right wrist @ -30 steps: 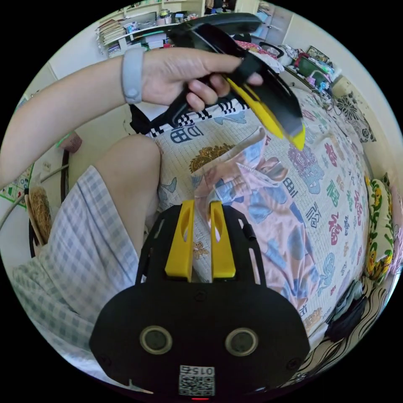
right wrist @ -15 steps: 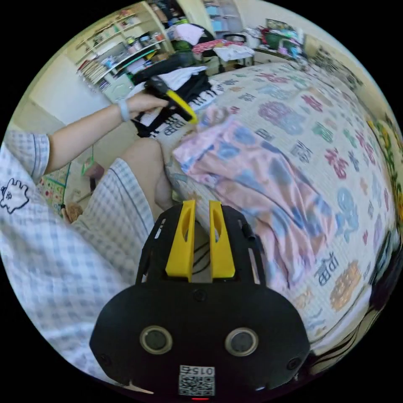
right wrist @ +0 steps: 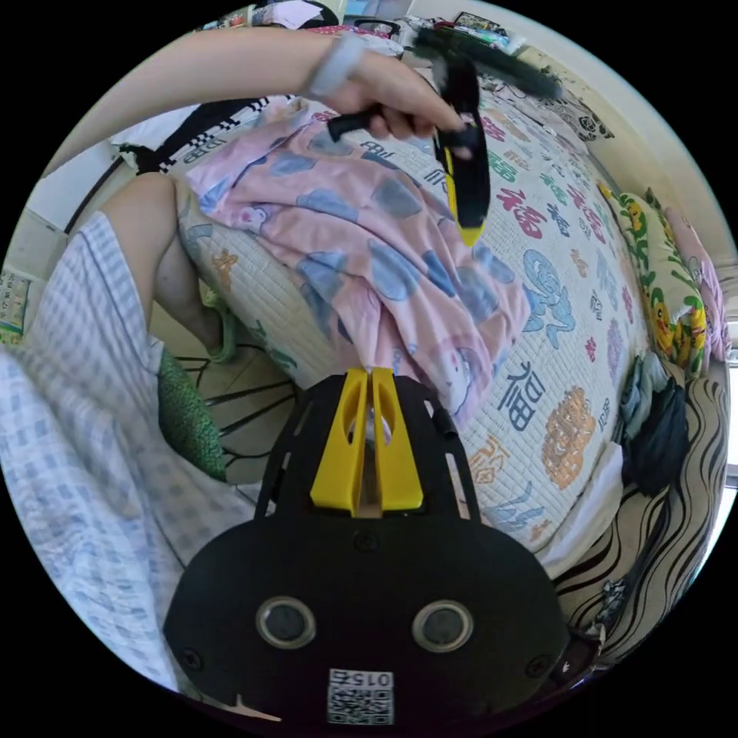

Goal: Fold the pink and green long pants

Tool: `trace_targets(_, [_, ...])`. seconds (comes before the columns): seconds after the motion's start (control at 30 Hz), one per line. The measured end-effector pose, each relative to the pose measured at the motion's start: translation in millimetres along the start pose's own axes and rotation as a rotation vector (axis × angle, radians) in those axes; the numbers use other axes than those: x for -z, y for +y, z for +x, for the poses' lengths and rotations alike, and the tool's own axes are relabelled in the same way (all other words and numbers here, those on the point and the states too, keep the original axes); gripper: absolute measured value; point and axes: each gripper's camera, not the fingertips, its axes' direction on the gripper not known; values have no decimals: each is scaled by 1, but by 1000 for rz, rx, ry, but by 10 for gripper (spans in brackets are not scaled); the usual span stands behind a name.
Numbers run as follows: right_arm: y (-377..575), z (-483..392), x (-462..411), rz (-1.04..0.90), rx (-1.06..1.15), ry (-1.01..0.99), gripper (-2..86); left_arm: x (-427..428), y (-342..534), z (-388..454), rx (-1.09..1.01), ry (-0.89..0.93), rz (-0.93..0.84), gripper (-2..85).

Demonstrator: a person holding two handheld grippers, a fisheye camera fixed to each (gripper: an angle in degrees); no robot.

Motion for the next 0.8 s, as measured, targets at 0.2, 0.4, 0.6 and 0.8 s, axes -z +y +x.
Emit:
trace_targets(0.2, [27, 33, 16, 3, 69, -63, -1, 8, -22, 8, -35, -81, 80, 7])
trace_targets(0.4, [23, 96, 38, -33, 78, -147, 39, 14, -12, -2, -5, -174, 91, 30])
trace_targets(0.6, [58, 245, 104, 198, -247, -484, 70, 61, 130, -10, 226, -170, 256, 108])
trace_targets(0.8, [47, 373, 73, 148, -569, -638, 108, 42, 273, -35, 606, -309, 266, 120])
